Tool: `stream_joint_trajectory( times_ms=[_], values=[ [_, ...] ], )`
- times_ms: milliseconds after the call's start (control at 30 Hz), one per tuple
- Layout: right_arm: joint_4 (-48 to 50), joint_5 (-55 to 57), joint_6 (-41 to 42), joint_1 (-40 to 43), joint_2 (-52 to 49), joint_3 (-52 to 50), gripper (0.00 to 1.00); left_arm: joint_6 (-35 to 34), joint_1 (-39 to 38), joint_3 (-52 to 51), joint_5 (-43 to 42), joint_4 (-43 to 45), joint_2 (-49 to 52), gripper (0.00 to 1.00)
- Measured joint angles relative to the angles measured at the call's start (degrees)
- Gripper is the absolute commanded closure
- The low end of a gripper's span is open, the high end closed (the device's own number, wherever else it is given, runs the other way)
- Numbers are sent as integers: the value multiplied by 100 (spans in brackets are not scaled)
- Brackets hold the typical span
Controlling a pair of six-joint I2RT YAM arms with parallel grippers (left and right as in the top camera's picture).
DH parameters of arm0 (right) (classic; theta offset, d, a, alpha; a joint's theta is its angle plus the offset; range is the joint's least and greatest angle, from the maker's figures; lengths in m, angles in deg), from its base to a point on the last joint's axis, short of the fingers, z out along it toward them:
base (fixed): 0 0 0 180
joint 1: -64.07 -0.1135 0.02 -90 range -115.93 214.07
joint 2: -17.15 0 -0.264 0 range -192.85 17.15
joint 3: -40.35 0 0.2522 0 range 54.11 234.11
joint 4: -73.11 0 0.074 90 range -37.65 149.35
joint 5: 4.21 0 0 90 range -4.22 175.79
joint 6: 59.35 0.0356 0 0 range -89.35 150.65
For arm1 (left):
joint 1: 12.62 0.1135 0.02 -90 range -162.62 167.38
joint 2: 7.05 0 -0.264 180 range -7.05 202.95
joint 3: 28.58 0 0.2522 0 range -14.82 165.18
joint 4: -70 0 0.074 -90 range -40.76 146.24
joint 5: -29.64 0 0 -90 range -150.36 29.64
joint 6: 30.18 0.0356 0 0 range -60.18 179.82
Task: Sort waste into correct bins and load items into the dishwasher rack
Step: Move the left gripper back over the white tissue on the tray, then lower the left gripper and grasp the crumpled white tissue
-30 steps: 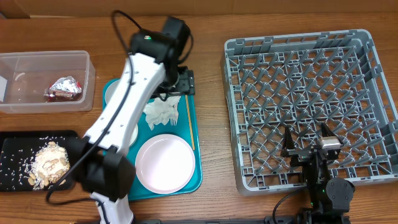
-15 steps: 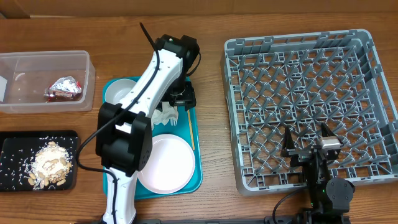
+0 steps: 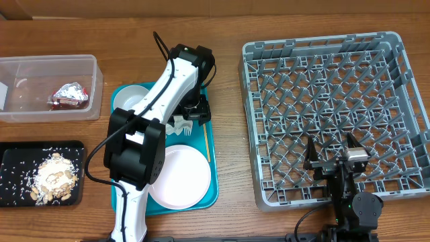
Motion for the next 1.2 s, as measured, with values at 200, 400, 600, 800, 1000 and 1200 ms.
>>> stream_joint_trajectory(
  times_ms=[200, 400, 600, 800, 1000, 1200],
  values=[
    [0, 0, 2, 0, 0, 0, 0, -2, 0, -118, -2, 90, 2, 22],
    [0, 0, 2, 0, 0, 0, 0, -2, 0, -118, 0, 181, 2, 23],
    [-2, 0, 2, 0, 0, 0, 0, -2, 0, -192, -2, 225, 2, 23],
    [0, 0, 2, 0, 0, 0, 0, -2, 0, -529, 0, 479, 0, 25],
    [2, 2, 2, 2, 0, 0, 0, -4, 0, -640, 175, 581, 0, 28],
    [0, 0, 2, 0, 0, 0, 0, -20, 0, -640, 299, 605, 2, 59]
  ],
)
